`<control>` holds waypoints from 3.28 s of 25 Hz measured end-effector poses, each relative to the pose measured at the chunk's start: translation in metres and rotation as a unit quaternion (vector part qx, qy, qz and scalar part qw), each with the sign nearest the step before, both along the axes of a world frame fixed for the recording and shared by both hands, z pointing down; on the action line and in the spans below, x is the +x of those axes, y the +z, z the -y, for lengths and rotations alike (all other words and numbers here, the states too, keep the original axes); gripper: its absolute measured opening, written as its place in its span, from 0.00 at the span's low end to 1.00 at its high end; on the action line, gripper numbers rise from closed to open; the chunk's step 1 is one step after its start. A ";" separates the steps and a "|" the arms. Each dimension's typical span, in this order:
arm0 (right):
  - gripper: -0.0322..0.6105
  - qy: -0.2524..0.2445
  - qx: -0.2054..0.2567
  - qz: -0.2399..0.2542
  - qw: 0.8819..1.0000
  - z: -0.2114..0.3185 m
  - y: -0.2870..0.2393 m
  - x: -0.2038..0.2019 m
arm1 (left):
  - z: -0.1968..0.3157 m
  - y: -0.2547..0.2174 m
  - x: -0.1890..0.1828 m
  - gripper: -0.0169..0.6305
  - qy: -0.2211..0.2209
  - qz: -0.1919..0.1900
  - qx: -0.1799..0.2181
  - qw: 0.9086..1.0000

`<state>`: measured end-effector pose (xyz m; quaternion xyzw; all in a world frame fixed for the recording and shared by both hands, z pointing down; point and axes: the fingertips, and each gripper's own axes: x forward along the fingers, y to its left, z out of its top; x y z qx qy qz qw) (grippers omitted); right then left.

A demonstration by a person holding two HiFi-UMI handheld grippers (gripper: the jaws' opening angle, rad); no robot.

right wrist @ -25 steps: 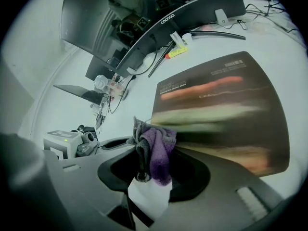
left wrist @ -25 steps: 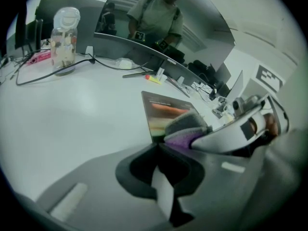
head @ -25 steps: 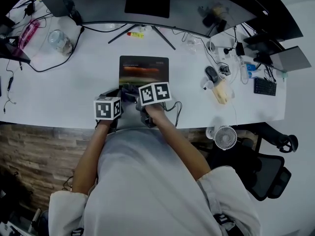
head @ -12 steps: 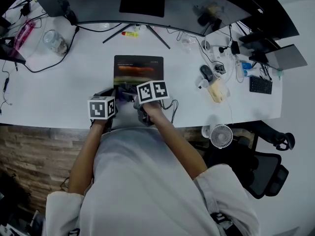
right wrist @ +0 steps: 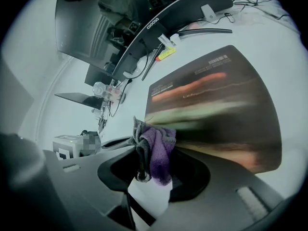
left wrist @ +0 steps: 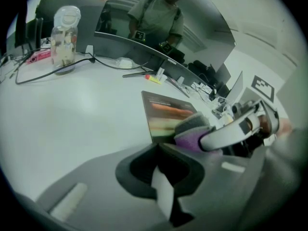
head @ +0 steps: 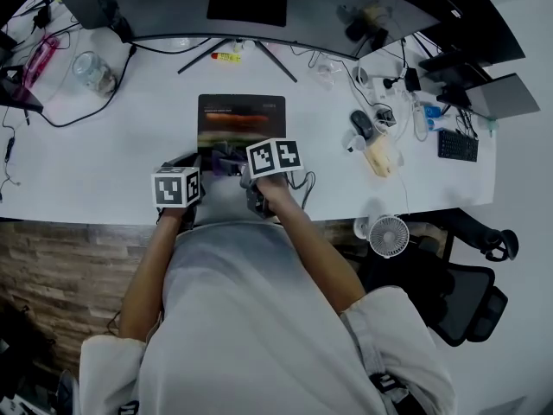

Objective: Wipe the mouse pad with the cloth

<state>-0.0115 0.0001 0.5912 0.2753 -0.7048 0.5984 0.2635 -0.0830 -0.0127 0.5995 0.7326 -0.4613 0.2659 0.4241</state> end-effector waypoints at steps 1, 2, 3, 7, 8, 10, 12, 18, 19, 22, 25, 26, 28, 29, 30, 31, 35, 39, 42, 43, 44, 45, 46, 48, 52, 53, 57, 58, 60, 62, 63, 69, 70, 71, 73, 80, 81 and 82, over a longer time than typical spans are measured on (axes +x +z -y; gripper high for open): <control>0.33 0.000 0.000 0.000 1.000 0.000 0.000 0.001 | 0.000 0.000 0.000 0.03 0.000 0.000 0.000 1.000; 0.33 0.000 0.001 0.000 1.000 0.000 0.000 0.002 | 0.000 0.000 0.000 0.03 0.000 0.000 0.000 1.000; 0.33 0.000 0.001 -0.001 1.000 0.001 0.000 0.003 | 0.001 0.000 0.000 0.03 0.000 0.000 0.000 1.000; 0.33 0.000 0.001 -0.005 1.000 0.000 0.000 0.009 | 0.000 0.000 0.001 0.03 0.002 -0.002 -0.001 1.000; 0.33 0.000 0.001 -0.005 1.000 0.000 0.000 0.010 | 0.000 0.000 0.001 0.03 0.002 -0.002 -0.001 1.000; 0.33 -0.001 0.002 -0.005 1.000 0.001 0.001 0.010 | 0.000 0.000 -0.002 0.03 0.002 -0.001 -0.001 1.000; 0.33 -0.002 0.003 -0.003 1.000 0.001 0.001 0.011 | 0.000 0.000 -0.003 0.03 0.001 0.001 -0.001 1.000; 0.33 0.005 -0.001 0.003 1.000 0.000 0.001 0.020 | 0.000 0.000 0.000 0.03 0.001 -0.001 -0.001 1.000; 0.33 0.006 -0.001 0.003 1.000 0.000 0.001 0.022 | 0.000 0.000 0.000 0.03 0.001 -0.001 -0.001 1.000; 0.33 0.006 0.000 0.008 1.000 0.000 0.001 0.025 | 0.000 0.000 0.000 0.03 0.001 -0.002 -0.001 1.000; 0.33 0.010 -0.002 0.013 1.000 0.000 0.001 0.028 | -0.001 0.000 0.001 0.03 0.001 -0.001 -0.002 1.000; 0.33 0.010 -0.002 0.012 1.000 0.000 0.001 0.030 | -0.001 0.000 0.001 0.03 0.001 -0.001 -0.002 1.000; 0.33 0.011 -0.002 0.011 1.000 0.000 0.002 0.032 | 0.000 0.000 0.001 0.03 0.001 -0.002 -0.001 1.000; 0.33 0.010 -0.002 0.011 1.000 0.000 0.002 0.034 | 0.000 0.000 0.001 0.03 0.001 -0.001 -0.002 1.000; 0.33 0.010 -0.002 0.011 1.000 0.001 0.002 0.035 | 0.000 0.000 0.001 0.03 0.001 -0.001 -0.002 1.000; 0.33 0.011 -0.002 0.011 1.000 0.001 0.002 0.037 | 0.000 0.000 0.002 0.03 0.001 -0.001 -0.002 1.000; 0.33 0.012 -0.002 0.008 1.000 0.000 0.002 0.044 | -0.001 0.000 0.002 0.03 0.001 -0.002 -0.002 1.000; 0.33 0.011 -0.001 0.006 1.000 0.002 0.002 0.050 | 0.000 0.000 0.001 0.03 0.001 -0.002 -0.001 1.000; 0.33 0.013 -0.003 0.007 1.000 0.002 0.002 0.052 | 0.000 0.001 0.001 0.03 0.001 -0.002 -0.002 1.000; 0.33 0.013 -0.004 0.007 1.000 0.002 0.002 0.052 | 0.000 0.001 0.001 0.03 0.001 -0.002 -0.003 1.000; 0.33 0.013 -0.004 0.006 1.000 0.002 0.002 0.053 | 0.000 0.000 0.001 0.03 0.001 -0.002 -0.003 1.000; 0.33 0.012 -0.004 0.006 1.000 0.002 0.002 0.054 | 0.000 0.000 0.001 0.03 0.001 -0.002 -0.002 1.000; 0.33 0.012 -0.004 0.005 1.000 0.002 0.002 0.055 | 0.000 0.000 0.001 0.03 0.001 -0.003 -0.002 1.000; 0.33 0.012 -0.003 0.004 1.000 0.002 0.002 0.057 | 0.000 0.000 0.001 0.03 0.001 -0.003 -0.002 1.000; 0.33 0.013 -0.004 0.005 1.000 0.003 0.003 0.063 | 0.000 0.001 0.001 0.03 0.000 -0.002 -0.003 1.000; 0.33 0.013 -0.004 0.004 1.000 0.003 0.003 0.065 | 0.000 0.001 0.001 0.03 0.000 -0.002 -0.002 1.000; 0.33 0.016 -0.006 0.002 1.000 0.003 0.002 0.074 | -0.001 0.000 0.001 0.03 0.001 -0.002 -0.001 1.000; 0.33 0.017 -0.006 0.002 1.000 0.003 0.003 0.076 | -0.001 0.000 0.001 0.03 0.001 -0.002 -0.001 1.000; 0.33 0.019 -0.006 0.000 1.000 0.003 0.003 0.080 | 0.000 0.000 0.001 0.03 0.001 -0.002 -0.002 1.000; 0.33 0.021 -0.007 -0.002 1.000 0.003 0.003 0.085 | 0.000 0.000 0.001 0.03 0.001 -0.003 -0.002 1.000; 0.33 0.022 -0.007 -0.003 1.000 0.003 0.003 0.087 | 0.000 0.000 0.001 0.03 0.001 -0.003 -0.002 1.000; 0.34 0.029 -0.008 -0.007 1.000 0.004 0.003 0.102 | 0.000 0.000 0.001 0.03 0.001 -0.003 -0.003 1.000; 0.34 0.029 -0.007 -0.008 1.000 0.004 0.003 0.104 | 0.000 0.000 0.001 0.03 0.001 -0.003 -0.003 1.000; 0.34 0.029 -0.006 -0.010 1.000 0.004 0.003 0.107 | 0.000 0.000 0.001 0.03 0.001 -0.003 -0.003 1.000; 0.34 0.030 -0.005 -0.013 0.999 0.004 0.003 0.111 | 0.000 0.000 0.001 0.03 0.001 -0.003 -0.003 1.000; 0.34 0.020 -0.002 -0.033 0.999 0.005 0.004 0.127 | 0.000 0.000 0.000 0.03 0.000 -0.004 -0.003 1.000; 0.34 0.017 0.000 -0.037 0.999 0.006 0.003 0.129 | 0.000 0.000 0.000 0.03 0.000 -0.005 -0.003 1.000; 0.34 0.014 0.002 -0.043 0.999 0.005 0.003 0.133 | 0.000 0.000 0.001 0.03 0.000 -0.005 -0.004 1.000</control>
